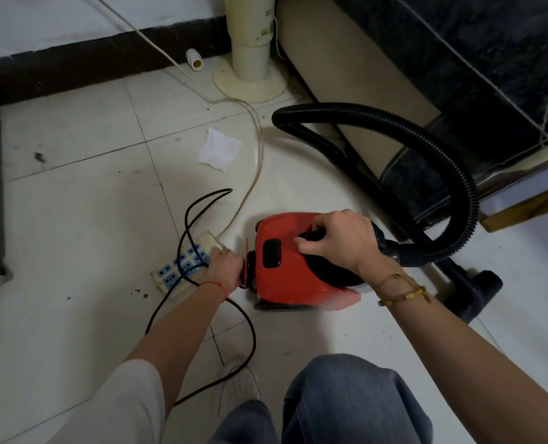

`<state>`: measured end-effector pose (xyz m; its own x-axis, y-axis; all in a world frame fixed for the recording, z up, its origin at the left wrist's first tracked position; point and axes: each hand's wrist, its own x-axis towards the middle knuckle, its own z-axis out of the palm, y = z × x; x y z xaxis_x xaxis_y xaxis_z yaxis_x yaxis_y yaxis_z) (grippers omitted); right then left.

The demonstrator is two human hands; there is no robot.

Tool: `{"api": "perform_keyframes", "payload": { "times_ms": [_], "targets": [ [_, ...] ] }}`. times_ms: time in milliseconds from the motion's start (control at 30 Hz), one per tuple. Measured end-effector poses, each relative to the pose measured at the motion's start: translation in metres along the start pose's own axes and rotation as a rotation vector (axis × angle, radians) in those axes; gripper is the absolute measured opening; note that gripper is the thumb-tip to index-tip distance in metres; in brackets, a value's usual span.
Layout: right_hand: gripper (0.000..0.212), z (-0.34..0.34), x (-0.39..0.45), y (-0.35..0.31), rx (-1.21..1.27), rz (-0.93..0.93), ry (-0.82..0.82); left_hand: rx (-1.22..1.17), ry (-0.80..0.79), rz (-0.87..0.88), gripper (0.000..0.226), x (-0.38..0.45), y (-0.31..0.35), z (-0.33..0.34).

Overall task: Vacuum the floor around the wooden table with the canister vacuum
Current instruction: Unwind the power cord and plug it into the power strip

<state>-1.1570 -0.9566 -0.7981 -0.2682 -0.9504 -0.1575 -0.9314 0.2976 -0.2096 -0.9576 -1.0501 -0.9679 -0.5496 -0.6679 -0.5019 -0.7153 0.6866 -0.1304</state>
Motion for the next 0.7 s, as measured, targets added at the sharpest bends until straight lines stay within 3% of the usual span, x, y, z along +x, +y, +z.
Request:
{"api": "perform_keyframes", "payload": {
  "times_ms": [67, 233, 400, 700],
  "targets": [
    [0.048, 0.0, -0.001, 0.0, -0.005, -0.007, 0.002, -0.032, -0.012, -0.016, 0.012, -0.001, 0.004, 0.002],
    [0.048, -0.007, -0.004, 0.005, -0.009, 0.002, 0.012, -0.364, 0.04, -0.244, 0.021, -0.004, -0.019, -0.007],
    [0.047, -0.017, -0.014, 0.014, -0.021, 0.038, 0.058, -0.711, 0.333, -0.454, 0.022, -0.011, -0.058, -0.038],
    [0.048, -0.011, -0.012, 0.017, -0.065, -0.01, 0.034, -1.043, 0.575, -0.349, 0.019, -0.048, -0.075, -0.065]
  ]
}}
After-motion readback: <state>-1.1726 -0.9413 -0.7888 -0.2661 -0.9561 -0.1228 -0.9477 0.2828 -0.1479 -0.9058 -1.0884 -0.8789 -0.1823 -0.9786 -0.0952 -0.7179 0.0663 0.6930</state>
